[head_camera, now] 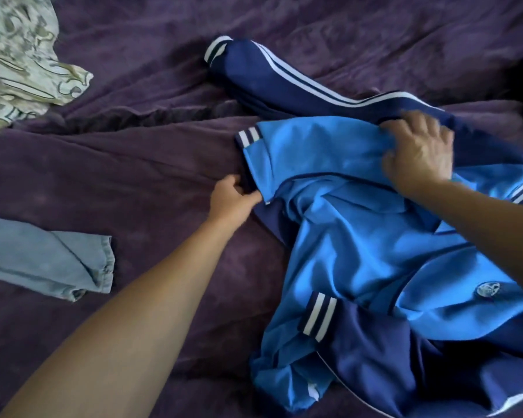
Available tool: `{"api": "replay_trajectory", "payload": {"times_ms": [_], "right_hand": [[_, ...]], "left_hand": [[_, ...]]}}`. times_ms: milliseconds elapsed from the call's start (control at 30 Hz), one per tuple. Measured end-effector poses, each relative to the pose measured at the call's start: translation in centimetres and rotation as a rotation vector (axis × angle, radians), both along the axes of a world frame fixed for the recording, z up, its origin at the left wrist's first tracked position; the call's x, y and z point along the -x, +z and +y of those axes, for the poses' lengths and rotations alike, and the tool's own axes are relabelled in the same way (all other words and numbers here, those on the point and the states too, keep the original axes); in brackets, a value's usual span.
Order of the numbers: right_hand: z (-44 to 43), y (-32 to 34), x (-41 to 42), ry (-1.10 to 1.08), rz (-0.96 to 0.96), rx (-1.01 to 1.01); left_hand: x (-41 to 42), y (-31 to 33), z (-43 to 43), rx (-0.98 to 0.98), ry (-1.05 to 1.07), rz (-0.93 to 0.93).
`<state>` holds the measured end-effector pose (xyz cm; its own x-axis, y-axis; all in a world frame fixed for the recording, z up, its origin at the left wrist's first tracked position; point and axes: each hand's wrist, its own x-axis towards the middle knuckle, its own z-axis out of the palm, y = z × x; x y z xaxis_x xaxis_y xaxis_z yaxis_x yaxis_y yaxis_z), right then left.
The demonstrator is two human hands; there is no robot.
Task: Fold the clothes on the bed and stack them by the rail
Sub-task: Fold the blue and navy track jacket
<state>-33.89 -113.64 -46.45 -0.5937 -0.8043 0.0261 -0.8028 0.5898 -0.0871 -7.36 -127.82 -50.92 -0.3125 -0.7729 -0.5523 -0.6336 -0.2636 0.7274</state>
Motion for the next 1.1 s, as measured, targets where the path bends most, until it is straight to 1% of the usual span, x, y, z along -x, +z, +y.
{"api": "replay_trajectory", "payload": {"times_ms": [33, 67, 133, 167, 200, 300, 367, 433, 467, 500, 567, 633, 700, 733, 767, 800, 833, 867, 900, 967, 1000, 1033, 1067, 1100], "right_hand": [[-0.3, -0.2, -1.2, 0.090, -0.019, -0.024], [-0.6, -0.7, -2.3, 0.159, -0.055, -0.101], [-0.8, -2.0, -3.9, 0.195, -0.111, -0.298], [-0.6, -2.7, -4.1, 0.178, -0.106, -0.349], [-0.4, -3.1, -4.0, 0.163, -0.080, -0.342], [-0.4, -3.0, -3.3, 0.152, -0.047, -0.162], [-1.1, -2.2, -3.8, 0.253, -0.088, -0.053], [-2.6, -1.3, -5.6, 0.397, -0.068, 0.097], [-3.5, -1.2, -6.8, 0.448, -0.052, 0.139], [-4.3, -1.3, -7.9, 0.465, -0.055, 0.140], [-5.7, -2.0, -9.8, 0.399, -0.128, 0.016], [-6.2, -2.9, -10.7, 0.303, -0.152, -0.140], [-5.7, -3.8, -11.2, 0.235, -0.132, -0.210], [-5.2, -4.1, -11.5, 0.216, -0.132, -0.247], [-4.5, -4.4, -11.9, 0.203, -0.141, -0.309], [-3.8, -4.6, -12.2, 0.189, -0.160, -0.379], [-3.2, -4.8, -12.4, 0.175, -0.182, -0.429], [-2.7, -4.8, -12.6, 0.160, -0.208, -0.442], [-2.2, -4.7, -12.7, 0.141, -0.238, -0.409], [-0.5, -3.8, -12.8, 0.077, -0.276, -0.239], [0.8, -3.1, -12.7, 0.035, -0.274, -0.161], [2.3, -2.5, -12.5, -0.007, -0.267, -0.111], [4.1, -1.9, -12.3, -0.047, -0.266, -0.087], [6.1, -1.1, -12.2, -0.080, -0.272, -0.077]], "left_hand": [[0.7, -0.3, 0.4, 0.065, -0.057, -0.041], [1.3, -0.3, 0.7, 0.118, -0.108, -0.061], [2.2, -0.1, 0.8, 0.221, -0.183, -0.070], [2.3, 0.1, 0.5, 0.302, -0.213, -0.092], [2.0, 0.6, -0.3, 0.403, -0.234, -0.132], [-0.2, 2.7, -5.1, 0.689, -0.324, -0.234], [-1.9, 4.1, -9.4, 0.771, -0.346, -0.243], [-3.7, 5.2, -13.9, 0.775, -0.286, -0.277], [-4.7, 5.5, -16.0, 0.755, -0.231, -0.296], [-5.9, 5.5, -18.0, 0.724, -0.165, -0.313], [-8.1, 5.0, -20.9, 0.628, -0.002, -0.346], [-10.0, 4.0, -22.2, 0.478, 0.158, -0.367], [-11.0, 3.0, -21.7, 0.312, 0.253, -0.357], [-11.1, 2.5, -21.0, 0.286, 0.265, -0.347], [-11.0, 2.0, -19.9, 0.287, 0.235, -0.333], [-10.7, 1.6, -18.7, 0.295, 0.159, -0.313], [-10.2, 1.4, -17.3, 0.304, 0.054, -0.314], [-9.8, 1.3, -16.1, 0.330, -0.052, -0.352], [-9.4, 1.2, -15.1, 0.385, -0.132, -0.418], [-8.6, 2.0, -13.0, 0.589, -0.217, -0.512], [-8.3, 2.7, -11.8, 0.716, -0.258, -0.494], [-8.0, 3.4, -10.3, 0.829, -0.313, -0.428], [-7.6, 4.2, -8.5, 0.908, -0.381, -0.334], [-7.4, 4.7, -6.3, 0.942, -0.456, -0.238]]}}
